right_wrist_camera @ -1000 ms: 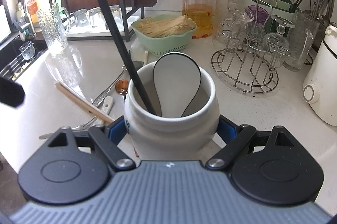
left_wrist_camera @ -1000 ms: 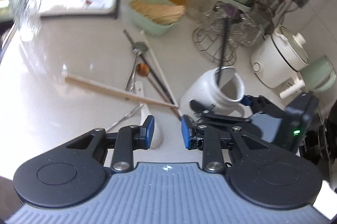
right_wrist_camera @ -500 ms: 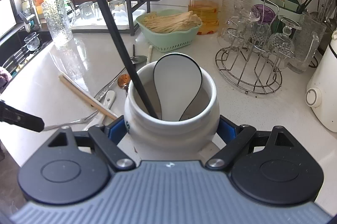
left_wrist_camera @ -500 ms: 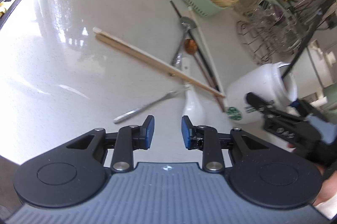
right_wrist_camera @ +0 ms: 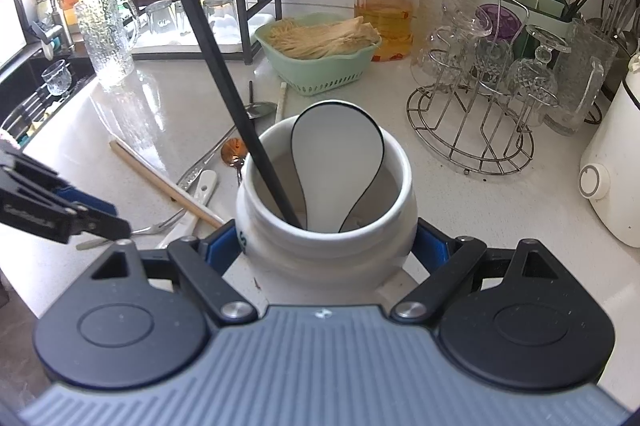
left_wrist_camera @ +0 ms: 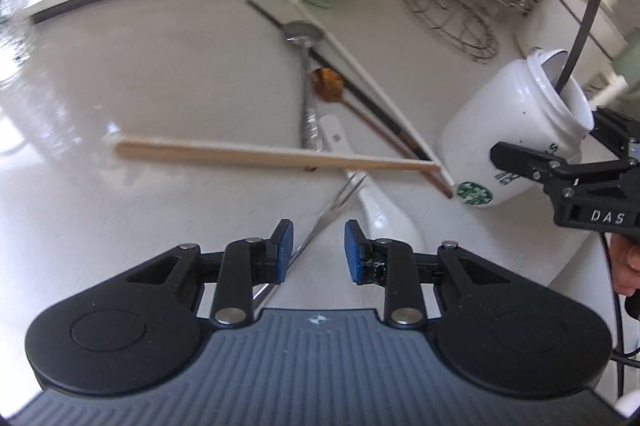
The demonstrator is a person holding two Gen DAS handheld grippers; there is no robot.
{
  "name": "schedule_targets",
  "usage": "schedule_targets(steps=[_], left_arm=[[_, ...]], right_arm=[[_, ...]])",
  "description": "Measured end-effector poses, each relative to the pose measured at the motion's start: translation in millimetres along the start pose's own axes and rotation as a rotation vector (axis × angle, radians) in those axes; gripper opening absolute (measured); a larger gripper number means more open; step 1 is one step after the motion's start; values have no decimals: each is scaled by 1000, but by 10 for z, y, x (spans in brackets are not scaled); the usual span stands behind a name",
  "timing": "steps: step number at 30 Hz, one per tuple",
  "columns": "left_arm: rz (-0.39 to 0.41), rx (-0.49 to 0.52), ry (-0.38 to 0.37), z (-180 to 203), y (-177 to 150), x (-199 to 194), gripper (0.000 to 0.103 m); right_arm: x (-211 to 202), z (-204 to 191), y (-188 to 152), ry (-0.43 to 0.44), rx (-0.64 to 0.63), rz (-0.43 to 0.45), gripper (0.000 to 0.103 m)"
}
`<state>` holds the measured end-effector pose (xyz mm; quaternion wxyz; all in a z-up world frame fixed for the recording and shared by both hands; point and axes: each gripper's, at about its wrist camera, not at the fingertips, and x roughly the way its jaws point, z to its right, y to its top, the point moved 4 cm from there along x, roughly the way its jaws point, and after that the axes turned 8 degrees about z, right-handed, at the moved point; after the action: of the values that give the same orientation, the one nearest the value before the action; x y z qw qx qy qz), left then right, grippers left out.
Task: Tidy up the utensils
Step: 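Move the left tool down to the utensils on the counter, then close the left tool on the silver fork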
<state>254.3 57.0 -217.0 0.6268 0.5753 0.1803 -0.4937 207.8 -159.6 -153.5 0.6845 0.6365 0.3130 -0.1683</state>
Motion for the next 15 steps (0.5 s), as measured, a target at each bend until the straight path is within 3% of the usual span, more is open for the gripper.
schedule_targets(steps=[15], left_arm=[[-64,197,-108,97,218,331,26]], right_arm=[[0,-22,-11,-46,20,-1,91]])
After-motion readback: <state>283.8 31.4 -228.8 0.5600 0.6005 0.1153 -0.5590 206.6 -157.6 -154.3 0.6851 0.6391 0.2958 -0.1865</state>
